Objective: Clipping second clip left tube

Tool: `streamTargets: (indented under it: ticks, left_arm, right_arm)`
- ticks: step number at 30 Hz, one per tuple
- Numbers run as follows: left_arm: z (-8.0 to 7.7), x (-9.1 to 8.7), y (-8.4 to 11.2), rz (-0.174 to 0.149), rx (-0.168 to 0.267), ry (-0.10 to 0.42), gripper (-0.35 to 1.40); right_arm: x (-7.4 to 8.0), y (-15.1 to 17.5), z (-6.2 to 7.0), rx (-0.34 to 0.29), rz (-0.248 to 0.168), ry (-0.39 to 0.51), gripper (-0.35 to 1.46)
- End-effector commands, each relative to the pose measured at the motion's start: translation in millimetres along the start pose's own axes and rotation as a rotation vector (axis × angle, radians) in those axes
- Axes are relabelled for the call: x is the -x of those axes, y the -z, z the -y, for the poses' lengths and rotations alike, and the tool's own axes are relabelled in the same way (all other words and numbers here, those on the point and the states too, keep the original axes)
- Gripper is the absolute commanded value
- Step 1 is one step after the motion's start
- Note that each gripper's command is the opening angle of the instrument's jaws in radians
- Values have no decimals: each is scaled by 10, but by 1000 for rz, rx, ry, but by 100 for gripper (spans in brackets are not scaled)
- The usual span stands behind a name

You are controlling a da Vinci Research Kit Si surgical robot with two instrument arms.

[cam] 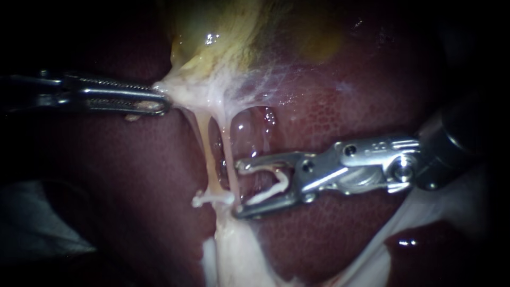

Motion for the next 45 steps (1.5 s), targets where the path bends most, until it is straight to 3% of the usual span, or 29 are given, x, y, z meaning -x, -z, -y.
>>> streamTargets:
  ticks: [1,16,25,36,45]
  left_arm:
    - [0,0,0,0,-1,1,-35]
    - [0,0,-1,0,-1,1,-35]
    - [-1,0,0,0,-1,1,-35]
    - [-1,-1,-2,0,-3,1,-35]
    - [-2,-1,-3,0,-3,1,-35]
  right_arm:
    - [1,-4,-3,-5,1,-8,50]
    - [38,-31,-39,-25,5,-47,50]
    - [44,-44,-49,-68,7,-37,49]
    - [34,-73,-57,-172,-109,-85,49]
    - [27,-73,-43,-273,-207,-100,48]
